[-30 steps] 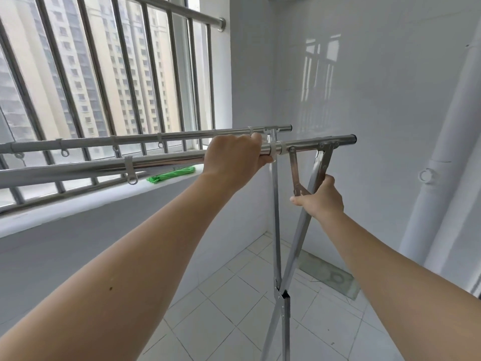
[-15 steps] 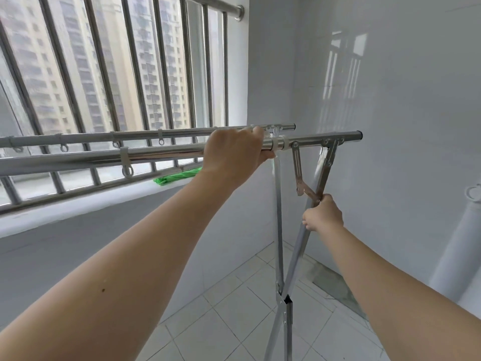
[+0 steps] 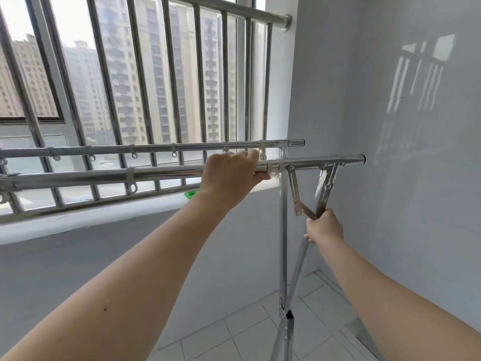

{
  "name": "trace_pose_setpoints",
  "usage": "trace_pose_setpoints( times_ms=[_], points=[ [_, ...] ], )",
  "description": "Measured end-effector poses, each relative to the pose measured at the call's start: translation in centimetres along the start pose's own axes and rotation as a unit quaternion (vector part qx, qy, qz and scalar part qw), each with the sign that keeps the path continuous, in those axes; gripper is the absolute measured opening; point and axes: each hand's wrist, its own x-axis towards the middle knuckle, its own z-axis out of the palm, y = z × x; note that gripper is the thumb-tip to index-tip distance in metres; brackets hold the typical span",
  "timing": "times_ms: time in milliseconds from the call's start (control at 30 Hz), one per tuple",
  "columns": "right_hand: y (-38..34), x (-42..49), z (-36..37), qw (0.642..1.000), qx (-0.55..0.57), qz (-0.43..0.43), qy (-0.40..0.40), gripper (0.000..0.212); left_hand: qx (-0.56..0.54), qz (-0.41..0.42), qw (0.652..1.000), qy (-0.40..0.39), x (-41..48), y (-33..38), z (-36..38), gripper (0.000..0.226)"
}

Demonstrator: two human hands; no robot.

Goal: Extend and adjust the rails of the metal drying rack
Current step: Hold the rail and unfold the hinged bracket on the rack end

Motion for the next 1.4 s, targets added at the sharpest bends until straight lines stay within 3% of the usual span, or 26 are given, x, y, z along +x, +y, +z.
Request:
trace_pose_setpoints(
  times_ms=[300,800,1400],
  points=[
    [-1.0,6.2,2.3,0.997,-0.040,-0.063,-0.030,0.027,0.016,-0.035,0.999,-0.027,3.2,-0.2,4.2,0.048],
    [-3.5,17.4,7.7,0.986,-0.100,-0.133,0.002,0.030,0.045,-0.038,0.998,0.007,9.3,-1.9,14.2,0.047],
    [-2.7,35.6,8.7,0.981,-0.109,-0.158,0.008,0.029,0.069,-0.033,0.997,-0.009,20.5,3.5,26.0,0.044]
  ],
)
